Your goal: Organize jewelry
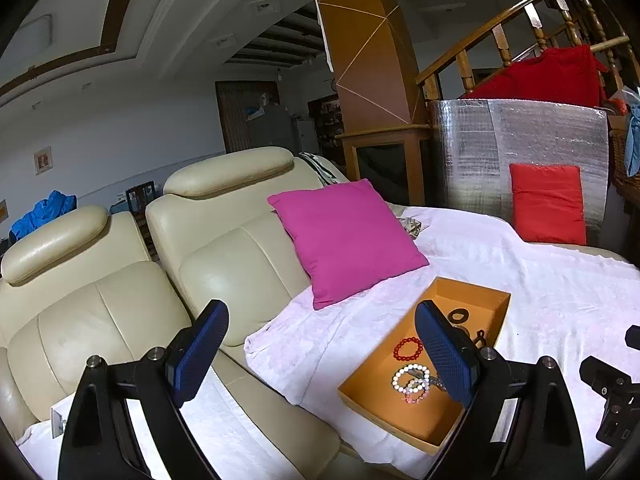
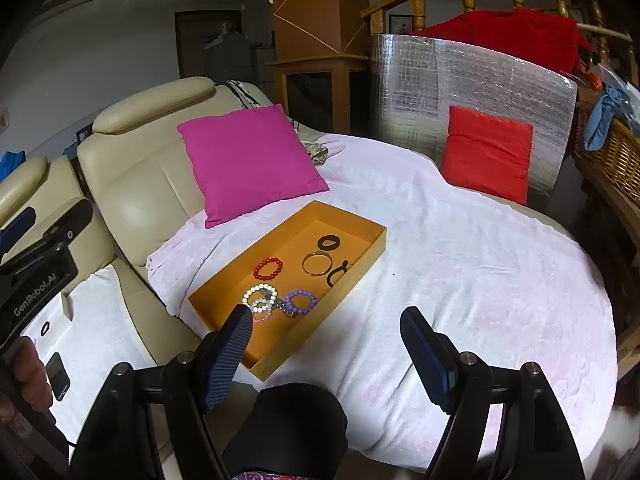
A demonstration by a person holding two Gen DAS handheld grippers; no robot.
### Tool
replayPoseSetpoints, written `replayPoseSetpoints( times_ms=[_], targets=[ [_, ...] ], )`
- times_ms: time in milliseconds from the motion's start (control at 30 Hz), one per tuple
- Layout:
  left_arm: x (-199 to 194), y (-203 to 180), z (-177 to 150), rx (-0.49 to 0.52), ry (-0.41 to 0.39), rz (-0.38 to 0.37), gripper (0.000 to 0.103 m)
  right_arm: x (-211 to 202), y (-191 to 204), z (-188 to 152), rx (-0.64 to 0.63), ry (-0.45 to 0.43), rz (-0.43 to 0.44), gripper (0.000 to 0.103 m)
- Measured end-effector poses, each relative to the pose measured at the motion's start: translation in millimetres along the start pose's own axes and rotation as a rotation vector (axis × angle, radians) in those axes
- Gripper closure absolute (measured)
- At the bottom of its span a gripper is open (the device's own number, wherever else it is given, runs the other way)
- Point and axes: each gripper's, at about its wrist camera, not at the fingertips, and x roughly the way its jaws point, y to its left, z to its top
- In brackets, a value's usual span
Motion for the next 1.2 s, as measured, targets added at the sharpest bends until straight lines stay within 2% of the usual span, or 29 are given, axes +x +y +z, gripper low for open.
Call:
replayPoseSetpoints(
  times_ms=[1200],
  targets=[
    [36.3,34.3,-22.7,-0.083,0.047,-0.043,0.009,26.1,24.2,8.6,-0.035,0.039,-0.046,0.024]
  ],
)
